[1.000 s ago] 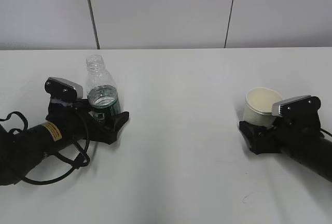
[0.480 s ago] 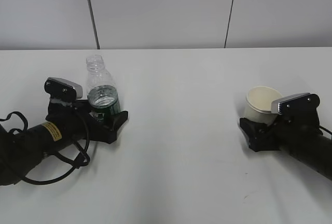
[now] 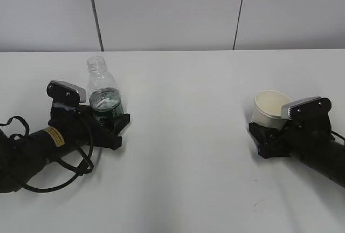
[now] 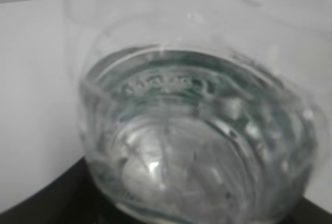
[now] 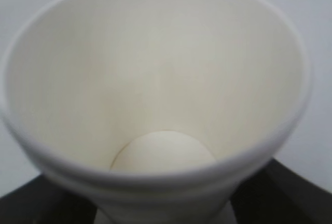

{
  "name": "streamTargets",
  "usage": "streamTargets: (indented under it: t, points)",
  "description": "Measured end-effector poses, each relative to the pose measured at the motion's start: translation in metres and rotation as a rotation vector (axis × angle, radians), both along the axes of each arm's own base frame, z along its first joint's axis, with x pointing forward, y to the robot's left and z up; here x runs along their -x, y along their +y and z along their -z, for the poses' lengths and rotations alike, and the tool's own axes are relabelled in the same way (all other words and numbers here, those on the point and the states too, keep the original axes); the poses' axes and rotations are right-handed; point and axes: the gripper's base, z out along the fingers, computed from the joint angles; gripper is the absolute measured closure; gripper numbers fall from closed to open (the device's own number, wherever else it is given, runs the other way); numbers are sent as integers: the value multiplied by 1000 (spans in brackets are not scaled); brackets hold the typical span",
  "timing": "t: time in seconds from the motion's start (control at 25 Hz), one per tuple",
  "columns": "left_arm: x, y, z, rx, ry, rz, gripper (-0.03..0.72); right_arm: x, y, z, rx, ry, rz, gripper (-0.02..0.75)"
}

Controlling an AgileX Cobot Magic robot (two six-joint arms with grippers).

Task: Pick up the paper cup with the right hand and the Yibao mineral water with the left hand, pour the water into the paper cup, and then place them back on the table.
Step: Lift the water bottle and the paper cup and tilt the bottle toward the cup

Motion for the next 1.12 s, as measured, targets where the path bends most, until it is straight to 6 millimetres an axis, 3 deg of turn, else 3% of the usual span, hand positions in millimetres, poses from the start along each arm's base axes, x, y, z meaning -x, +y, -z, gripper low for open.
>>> streamTargets:
  t: [0.68,0.92,1.12]
  points:
    - [1,-1,-4,-15,1,27,293,3,8,0,4,0,-105,213]
    - [-1,-5,-40,-19,-111,74,293,2,14,-18,11,-60,-187,213]
    - [-1,-5,-57,-19,-164,80,295,2,20,-31,-17,-88,-223,213]
